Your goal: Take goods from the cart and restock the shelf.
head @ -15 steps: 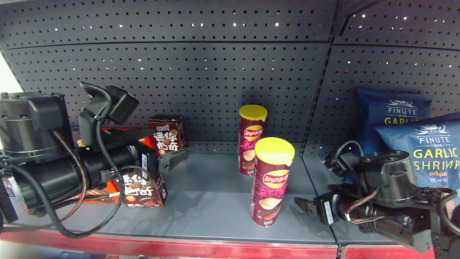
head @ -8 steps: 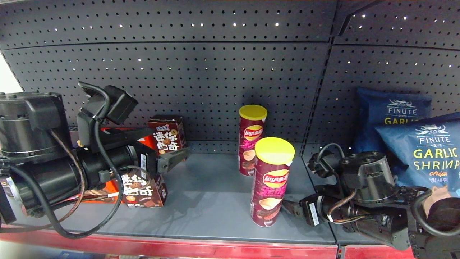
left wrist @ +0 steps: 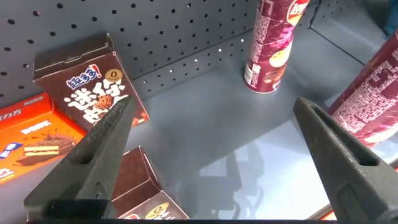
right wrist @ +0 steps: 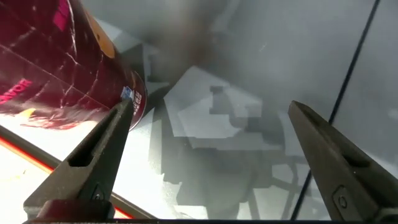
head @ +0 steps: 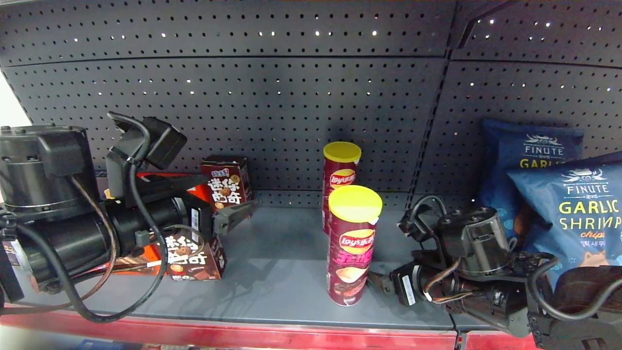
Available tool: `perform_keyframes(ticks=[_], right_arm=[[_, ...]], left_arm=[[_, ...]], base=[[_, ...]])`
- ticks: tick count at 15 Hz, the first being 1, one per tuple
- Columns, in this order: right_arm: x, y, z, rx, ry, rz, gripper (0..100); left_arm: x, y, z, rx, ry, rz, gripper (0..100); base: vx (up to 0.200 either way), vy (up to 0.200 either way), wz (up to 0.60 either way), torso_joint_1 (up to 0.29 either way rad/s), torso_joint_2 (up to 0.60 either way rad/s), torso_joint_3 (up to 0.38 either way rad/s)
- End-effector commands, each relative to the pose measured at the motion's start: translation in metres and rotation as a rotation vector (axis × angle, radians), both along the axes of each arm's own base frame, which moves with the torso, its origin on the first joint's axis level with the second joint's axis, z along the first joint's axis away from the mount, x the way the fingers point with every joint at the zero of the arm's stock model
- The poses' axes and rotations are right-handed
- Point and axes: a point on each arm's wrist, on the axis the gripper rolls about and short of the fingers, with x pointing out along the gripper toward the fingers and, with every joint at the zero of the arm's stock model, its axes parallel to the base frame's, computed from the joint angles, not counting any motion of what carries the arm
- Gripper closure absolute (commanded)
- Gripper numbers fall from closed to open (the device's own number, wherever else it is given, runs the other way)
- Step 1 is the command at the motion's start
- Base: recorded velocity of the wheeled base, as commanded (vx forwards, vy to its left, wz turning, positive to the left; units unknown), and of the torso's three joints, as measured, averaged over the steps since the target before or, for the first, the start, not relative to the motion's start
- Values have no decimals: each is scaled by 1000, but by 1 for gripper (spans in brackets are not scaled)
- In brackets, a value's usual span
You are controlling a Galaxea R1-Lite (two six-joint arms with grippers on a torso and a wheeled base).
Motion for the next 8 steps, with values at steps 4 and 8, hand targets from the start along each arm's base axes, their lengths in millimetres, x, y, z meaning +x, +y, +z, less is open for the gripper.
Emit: perform_keyframes(ticks=[4, 8], right_arm=[[3, 4, -4, -5, 7, 4, 0], [3, 8, -3, 0, 2, 15, 0]], left_arm=[[1, 0, -2, 2, 6, 0, 0], [1, 0, -2, 2, 7, 0, 0]], base=[[0, 0, 0, 0, 0, 0], [0, 0, 0, 0, 0, 0]])
